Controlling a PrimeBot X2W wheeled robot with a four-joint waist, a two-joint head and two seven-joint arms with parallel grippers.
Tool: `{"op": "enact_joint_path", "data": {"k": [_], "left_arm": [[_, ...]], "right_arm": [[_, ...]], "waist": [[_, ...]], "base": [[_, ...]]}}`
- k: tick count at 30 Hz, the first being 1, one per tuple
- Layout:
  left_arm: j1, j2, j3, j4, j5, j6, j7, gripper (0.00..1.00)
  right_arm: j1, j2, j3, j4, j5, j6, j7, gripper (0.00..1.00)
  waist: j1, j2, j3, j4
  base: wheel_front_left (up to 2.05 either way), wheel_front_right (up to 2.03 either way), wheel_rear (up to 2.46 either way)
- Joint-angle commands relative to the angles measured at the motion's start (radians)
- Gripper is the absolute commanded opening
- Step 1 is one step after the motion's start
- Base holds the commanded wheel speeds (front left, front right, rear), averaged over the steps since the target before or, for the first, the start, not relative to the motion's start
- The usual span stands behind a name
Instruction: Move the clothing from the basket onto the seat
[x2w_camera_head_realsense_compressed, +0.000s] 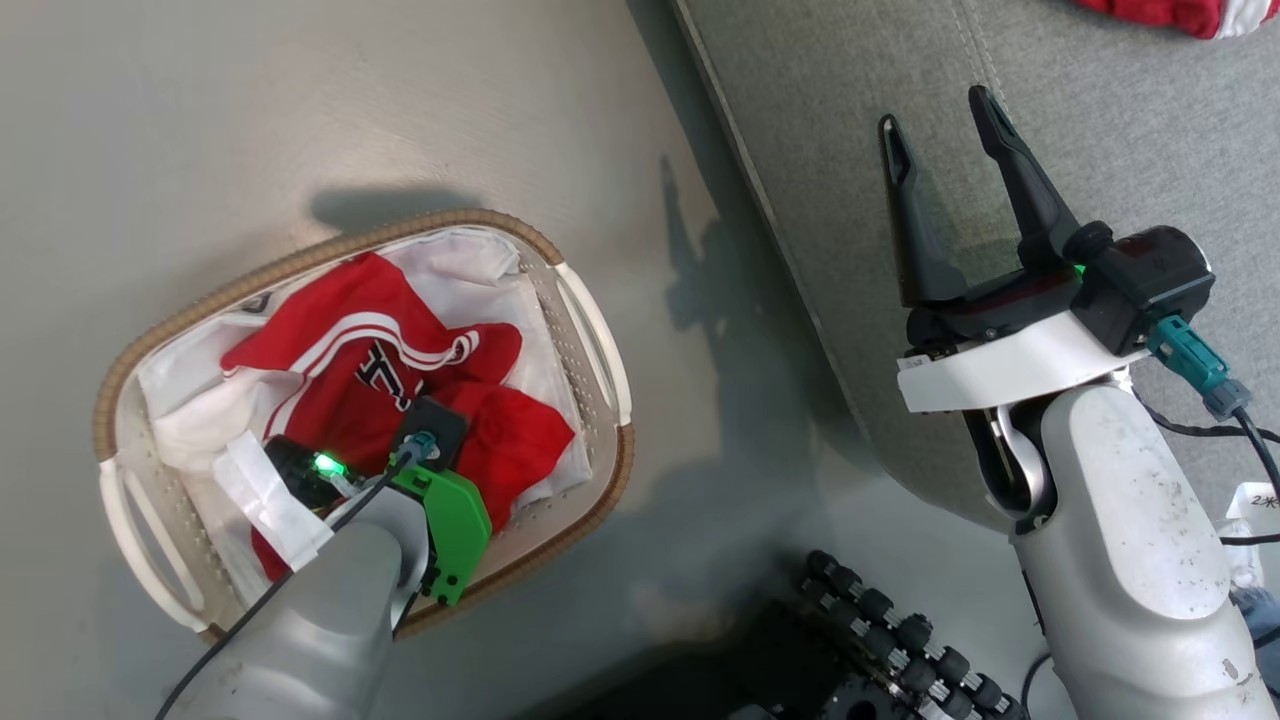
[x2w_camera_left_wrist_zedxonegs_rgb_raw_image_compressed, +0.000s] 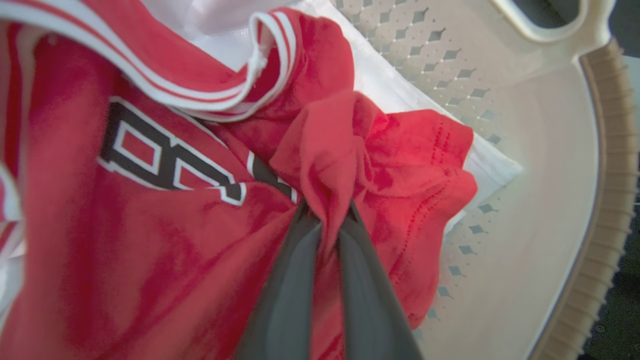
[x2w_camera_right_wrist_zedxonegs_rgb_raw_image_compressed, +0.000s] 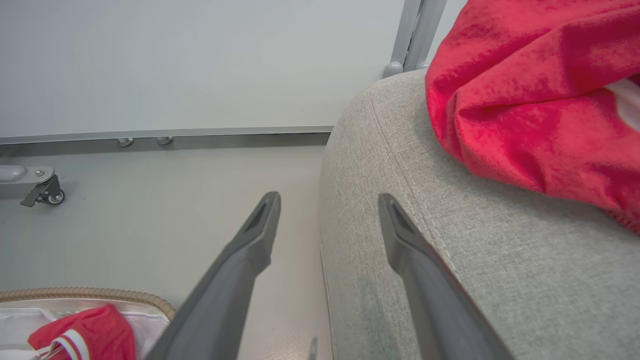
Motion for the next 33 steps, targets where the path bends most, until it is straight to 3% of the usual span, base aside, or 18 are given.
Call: {"op": "enact_joint_path", "data": {"k": [1, 11, 23, 33], "left_arm": [[0.02, -0.002, -0.002, -0.004, -0.012, -0.005, -0.013, 0.0], [0.099, -0.015, 0.009, -0.151, -0.044, -0.006, -0.038, 0.0], [0.186, 0.095, 0.099, -0.58, 0.043, -0.001, -0.036, 0.0], [0.06, 0.196, 0.051, -0.755, 0.09, -0.005, -0.037, 0.0]], "right_arm": [[0.009, -0.002, -0.009, 0.011, -0.017, -0.001, -0.002, 1.0], [0.072, -0.003, -0.064, 0.062, -0.091, -0.001, -0.002, 1.0], [0.206, -0.003, -0.144, 0.123, -0.171, -0.001, -0.002, 1.0], [0.282, -0.003, -0.139, 0.149, -0.19, -0.001, -0.002, 1.0]], "waist": [[-0.0001, 0.0, -0.052, 0.036], [-0.0001, 0.0, -0.251, 0.157], [-0.0001, 0.0, -0.515, 0.301], [-0.0001, 0.0, -0.677, 0.344]], "base": [[0.0, 0.0, 0.0], [0.0, 0.0, 0.0], [0.0, 0.0, 0.0], [0.0, 0.0, 0.0]]}}
